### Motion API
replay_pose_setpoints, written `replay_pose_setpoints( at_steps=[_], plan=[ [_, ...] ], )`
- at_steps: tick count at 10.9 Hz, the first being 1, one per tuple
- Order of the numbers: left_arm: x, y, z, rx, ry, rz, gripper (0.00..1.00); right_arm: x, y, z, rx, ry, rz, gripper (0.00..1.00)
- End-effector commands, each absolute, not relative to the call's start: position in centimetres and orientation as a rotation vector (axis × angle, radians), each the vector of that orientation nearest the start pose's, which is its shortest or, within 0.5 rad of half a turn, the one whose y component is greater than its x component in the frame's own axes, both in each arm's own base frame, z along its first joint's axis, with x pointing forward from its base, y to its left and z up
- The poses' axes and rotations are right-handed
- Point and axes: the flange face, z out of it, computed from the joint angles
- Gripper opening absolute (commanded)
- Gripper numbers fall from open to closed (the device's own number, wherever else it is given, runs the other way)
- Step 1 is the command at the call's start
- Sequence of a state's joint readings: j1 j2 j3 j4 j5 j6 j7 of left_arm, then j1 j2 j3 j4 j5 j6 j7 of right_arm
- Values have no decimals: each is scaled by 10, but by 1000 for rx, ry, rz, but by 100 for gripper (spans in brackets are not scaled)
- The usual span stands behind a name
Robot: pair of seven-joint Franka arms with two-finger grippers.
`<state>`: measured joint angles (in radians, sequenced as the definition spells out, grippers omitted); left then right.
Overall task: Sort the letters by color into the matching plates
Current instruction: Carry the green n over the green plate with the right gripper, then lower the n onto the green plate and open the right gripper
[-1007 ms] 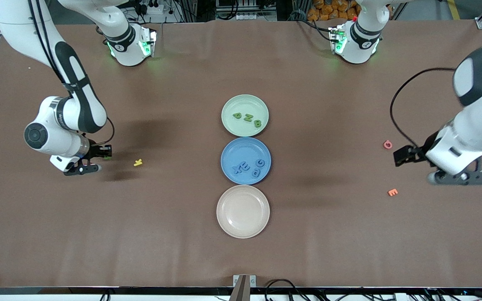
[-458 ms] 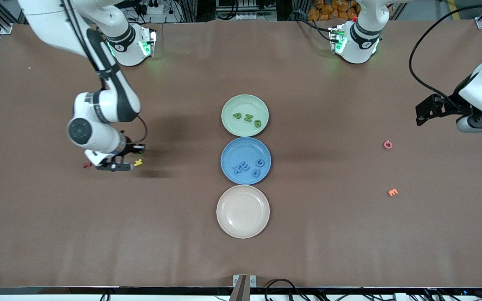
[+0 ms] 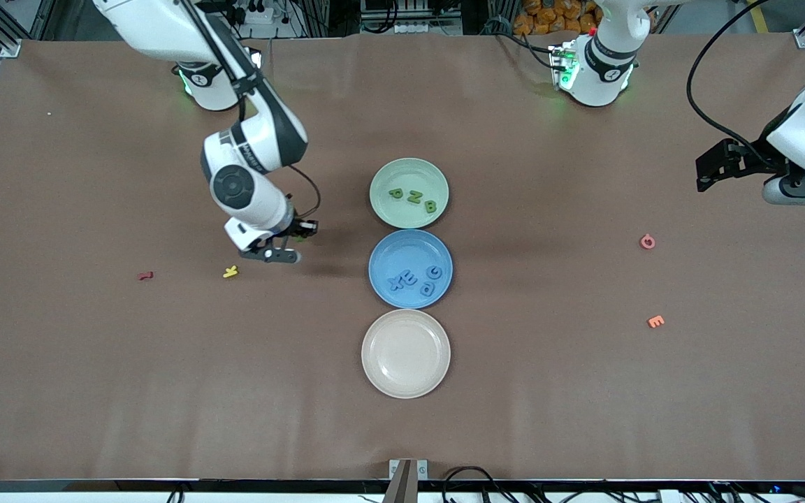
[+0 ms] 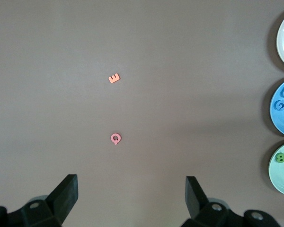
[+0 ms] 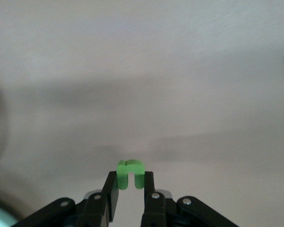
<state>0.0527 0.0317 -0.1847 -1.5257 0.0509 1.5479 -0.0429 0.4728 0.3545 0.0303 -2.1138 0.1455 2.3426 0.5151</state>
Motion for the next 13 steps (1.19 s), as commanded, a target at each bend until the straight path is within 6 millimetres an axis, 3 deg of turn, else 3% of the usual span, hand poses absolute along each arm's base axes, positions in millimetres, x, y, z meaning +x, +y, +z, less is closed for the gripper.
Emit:
replay_pose_setpoints(
  at_steps=[1,5,7,9,13],
  plan=[
    [557,-63,627,-3124,143,22,100,461,352,256,-3071,201,225,1],
    [563,-60,628,-3128,117,-12,100,413,449,265,-3057,215,192,3],
    [568,-64,632,-3163,106,-85,100,398,483,262,-3063,269,169,3],
    [571,-68,634,-3196,39,-132,100,386,498,259,-3052,276,140,4],
    [574,-67,629,-3183,51,-122,100,377,505,257,-3051,283,152,23]
  ],
)
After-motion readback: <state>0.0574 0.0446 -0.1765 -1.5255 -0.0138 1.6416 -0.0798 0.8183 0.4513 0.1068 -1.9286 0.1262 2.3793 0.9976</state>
